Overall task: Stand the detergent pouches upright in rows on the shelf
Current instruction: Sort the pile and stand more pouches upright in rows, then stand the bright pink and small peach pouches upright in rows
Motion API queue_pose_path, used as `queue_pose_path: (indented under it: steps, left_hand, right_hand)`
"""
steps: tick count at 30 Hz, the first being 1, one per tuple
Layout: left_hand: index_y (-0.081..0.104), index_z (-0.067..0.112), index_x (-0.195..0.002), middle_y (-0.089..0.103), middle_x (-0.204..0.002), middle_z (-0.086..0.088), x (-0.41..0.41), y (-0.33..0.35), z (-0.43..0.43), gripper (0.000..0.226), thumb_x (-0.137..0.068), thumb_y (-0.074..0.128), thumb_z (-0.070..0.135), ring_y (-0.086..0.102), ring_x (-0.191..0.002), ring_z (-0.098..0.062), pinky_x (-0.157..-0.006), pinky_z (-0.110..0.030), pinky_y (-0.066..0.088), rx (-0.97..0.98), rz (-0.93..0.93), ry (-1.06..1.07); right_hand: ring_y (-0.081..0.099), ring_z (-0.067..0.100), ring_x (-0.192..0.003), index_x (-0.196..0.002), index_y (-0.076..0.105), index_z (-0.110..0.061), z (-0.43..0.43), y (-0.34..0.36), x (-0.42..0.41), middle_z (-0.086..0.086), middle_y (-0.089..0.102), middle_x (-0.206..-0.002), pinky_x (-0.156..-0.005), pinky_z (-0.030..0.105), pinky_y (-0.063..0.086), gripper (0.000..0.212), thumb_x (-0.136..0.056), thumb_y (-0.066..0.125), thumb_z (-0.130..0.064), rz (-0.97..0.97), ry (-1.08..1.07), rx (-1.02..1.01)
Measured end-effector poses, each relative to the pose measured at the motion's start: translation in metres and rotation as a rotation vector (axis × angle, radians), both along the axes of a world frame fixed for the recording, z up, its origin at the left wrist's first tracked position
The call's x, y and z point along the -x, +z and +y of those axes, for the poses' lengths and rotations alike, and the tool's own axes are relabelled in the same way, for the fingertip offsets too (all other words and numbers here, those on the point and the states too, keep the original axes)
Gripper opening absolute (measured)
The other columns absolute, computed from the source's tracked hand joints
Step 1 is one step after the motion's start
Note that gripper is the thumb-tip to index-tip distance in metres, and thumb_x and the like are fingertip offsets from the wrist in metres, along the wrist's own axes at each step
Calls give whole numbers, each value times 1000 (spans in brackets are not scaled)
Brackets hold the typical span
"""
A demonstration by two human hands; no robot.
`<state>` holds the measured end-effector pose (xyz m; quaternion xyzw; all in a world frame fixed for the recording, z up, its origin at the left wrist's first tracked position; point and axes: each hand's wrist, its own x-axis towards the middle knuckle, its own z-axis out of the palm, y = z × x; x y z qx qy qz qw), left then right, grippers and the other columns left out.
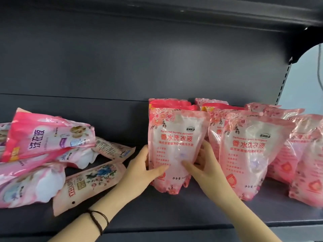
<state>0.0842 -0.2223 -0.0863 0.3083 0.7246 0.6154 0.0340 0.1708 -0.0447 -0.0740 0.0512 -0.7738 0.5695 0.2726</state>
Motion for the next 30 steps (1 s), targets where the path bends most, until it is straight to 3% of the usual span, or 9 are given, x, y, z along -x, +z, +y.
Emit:
queue_pose_path:
  steps: [3,7,10,13,15,17,22,26,30]
  left_hand:
    - [51,34,-125,66,-117,16,-3,-1,2,56,-76,76,32,61,-110,-3,-94,-40,53,39,-1,39]
    - [47,31,-131,62,-122,18,-9,5,6,59,-79,73,37,58,-113,2,-96,-34,52,122,45,53]
    - [48,34,-130,60,-124,18,-10,16,-6,50,-84,66,44,57,-109,3,-90,-24,53,338,178,53]
    - [58,32,-110,63,-107,16,-5,42,-34,35,-89,49,57,59,-91,-1,-76,-27,54,792,557,147]
    - [59,30,-90,61,-86,13,0,60,-57,33,-90,42,58,57,-77,-8,-63,-30,48,996,880,216]
    - [54,28,-79,57,-73,11,5,72,-79,35,-91,38,57,55,-70,-11,-57,-28,39,1096,1050,238]
    - [51,27,-78,60,-79,7,19,83,-139,38,-88,34,59,56,-76,-16,-68,-34,48,1178,1206,306]
    - [60,23,-83,61,-80,3,30,91,-190,33,-85,44,52,59,-77,-21,-64,-35,47,1152,1303,308]
    - [50,22,-77,56,-72,5,54,105,-252,40,-87,34,57,56,-73,-20,-68,-31,47,1301,1270,391]
  right_hand:
    - [63,-2,-103,-125,40,-43,6,3,2,-23,66,-109,-76,17,55,57,-86,68,-13,-23,-24,-38]
    - [63,-4,-91,-126,38,-30,11,13,1,-24,61,-102,-63,11,51,49,-87,67,-23,-114,-137,-235]
    - [61,3,-63,-94,49,-23,18,33,-11,-12,62,-77,-50,16,43,26,-87,57,-46,-238,-273,-686]
    - [56,12,-59,-63,46,-20,18,66,-13,-5,53,-65,-55,21,44,39,-95,44,-41,-406,-288,-1150]
    - [58,11,-71,-70,50,-23,7,87,-11,-9,56,-76,-70,25,51,36,-95,40,-48,-472,-265,-1359]
    - [58,10,-77,-84,56,-27,-10,103,-8,-12,57,-83,-72,25,50,34,-92,39,-55,-421,-247,-1522]
    - [60,13,-96,-108,58,-35,-67,119,10,-12,61,-103,-70,25,42,34,-92,38,-58,-163,-162,-1646]
    - [63,17,-87,-113,58,-28,-116,120,33,-8,61,-92,-67,28,50,35,-93,43,-52,-86,-110,-1704]
    - [64,22,-90,-117,59,-23,-165,122,72,0,66,-105,-65,30,49,38,-93,46,-50,-74,-123,-1850]
